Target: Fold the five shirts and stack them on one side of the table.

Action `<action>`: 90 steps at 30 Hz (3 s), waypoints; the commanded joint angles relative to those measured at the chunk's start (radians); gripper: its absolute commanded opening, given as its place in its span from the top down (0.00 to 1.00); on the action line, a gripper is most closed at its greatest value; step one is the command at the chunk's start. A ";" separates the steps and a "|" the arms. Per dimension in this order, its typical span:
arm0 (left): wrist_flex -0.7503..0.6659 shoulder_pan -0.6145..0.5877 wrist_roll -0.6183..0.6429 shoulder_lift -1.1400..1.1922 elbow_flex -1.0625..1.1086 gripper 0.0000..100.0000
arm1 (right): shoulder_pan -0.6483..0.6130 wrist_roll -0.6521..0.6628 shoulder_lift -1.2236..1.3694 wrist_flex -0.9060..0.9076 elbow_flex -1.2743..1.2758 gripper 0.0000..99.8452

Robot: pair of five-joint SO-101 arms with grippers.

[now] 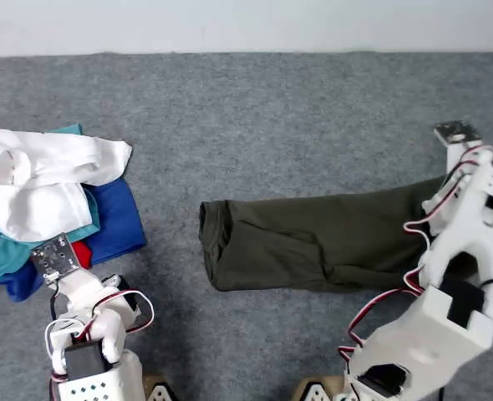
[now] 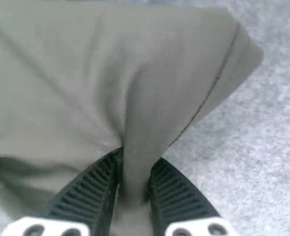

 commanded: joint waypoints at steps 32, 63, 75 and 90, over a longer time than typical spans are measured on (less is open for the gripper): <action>0.005 0.003 0.009 -0.012 -0.004 0.98 | -0.947 -0.350 -0.035 0.306 -0.321 0.99; 0.005 0.003 0.009 -0.012 -0.004 0.98 | -0.839 -0.133 -0.084 0.372 -0.006 0.99; 0.005 0.003 0.009 -0.012 -0.004 0.98 | -1.248 -0.178 -0.074 0.351 -0.006 0.99; 0.005 0.003 0.009 -0.012 -0.004 0.98 | -1.023 -0.170 -0.074 0.371 -0.192 0.99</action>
